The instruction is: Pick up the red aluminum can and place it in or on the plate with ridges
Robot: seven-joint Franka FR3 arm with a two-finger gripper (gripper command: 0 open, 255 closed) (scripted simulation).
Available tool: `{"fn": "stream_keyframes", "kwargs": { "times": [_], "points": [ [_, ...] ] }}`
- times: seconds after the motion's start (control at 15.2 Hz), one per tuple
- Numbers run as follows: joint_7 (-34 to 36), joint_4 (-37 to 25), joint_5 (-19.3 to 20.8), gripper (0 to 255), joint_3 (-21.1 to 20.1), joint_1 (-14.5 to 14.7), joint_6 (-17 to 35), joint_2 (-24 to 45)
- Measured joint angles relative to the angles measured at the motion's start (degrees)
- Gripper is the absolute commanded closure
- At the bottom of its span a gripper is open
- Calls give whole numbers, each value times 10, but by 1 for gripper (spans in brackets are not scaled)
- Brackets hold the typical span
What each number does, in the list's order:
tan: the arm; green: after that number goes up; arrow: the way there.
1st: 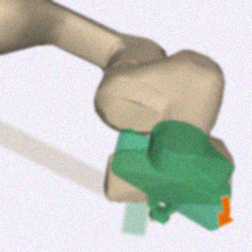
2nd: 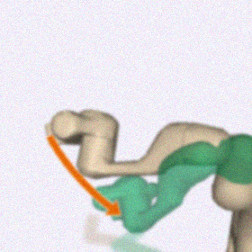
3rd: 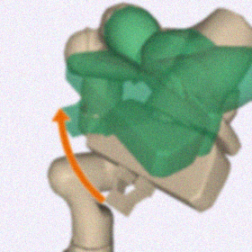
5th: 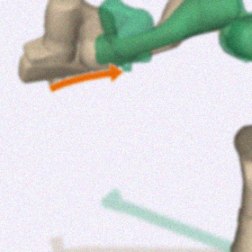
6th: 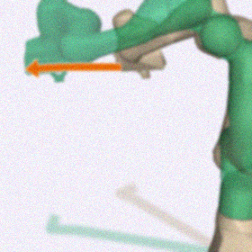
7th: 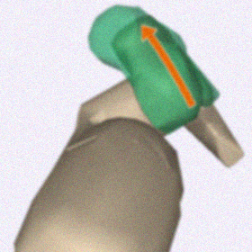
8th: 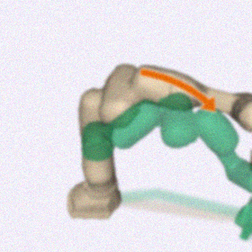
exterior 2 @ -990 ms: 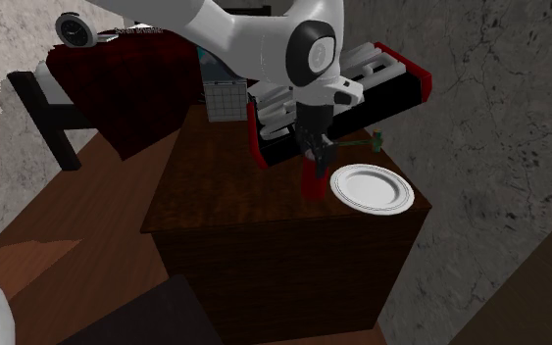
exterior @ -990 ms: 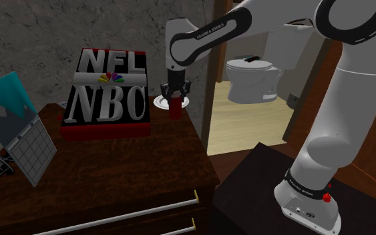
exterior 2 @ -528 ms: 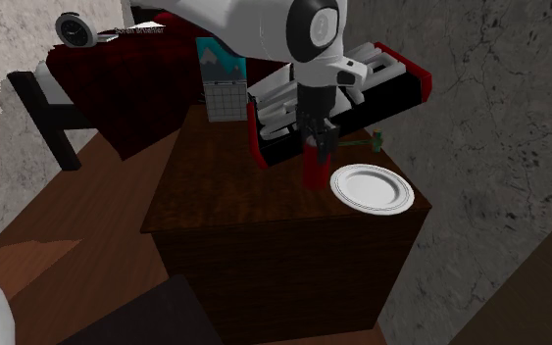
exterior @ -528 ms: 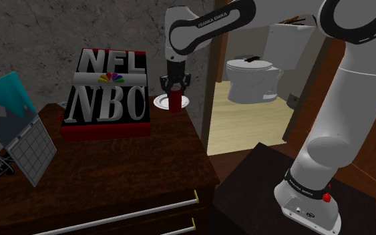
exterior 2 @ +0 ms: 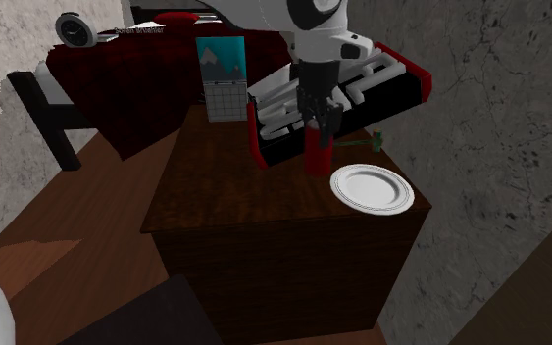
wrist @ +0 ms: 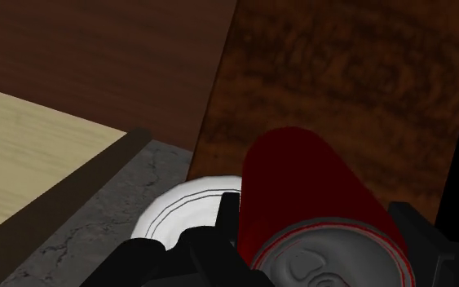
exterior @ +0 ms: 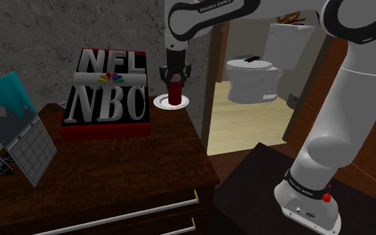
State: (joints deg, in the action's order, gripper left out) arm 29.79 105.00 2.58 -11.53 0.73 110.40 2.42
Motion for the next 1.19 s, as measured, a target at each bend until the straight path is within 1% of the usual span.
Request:
{"fn": "stream_keyframes", "kwargs": {
  "times": [0.07,0.4,0.59,0.79,0.86,1.06,1.19],
  "points": [
    [-5,-12,1,255,2,-2,-5,6],
    [-34,-133,11,255,16,-17,-50,84],
    [-57,-220,16,255,26,-27,-80,140],
    [-75,-345,23,255,33,-32,-131,214],
    [-79,-351,23,255,34,-34,-130,220],
    [-80,-343,24,255,35,-35,-115,227],
    [-80,-323,24,255,35,-36,-98,224]
  ]
}}
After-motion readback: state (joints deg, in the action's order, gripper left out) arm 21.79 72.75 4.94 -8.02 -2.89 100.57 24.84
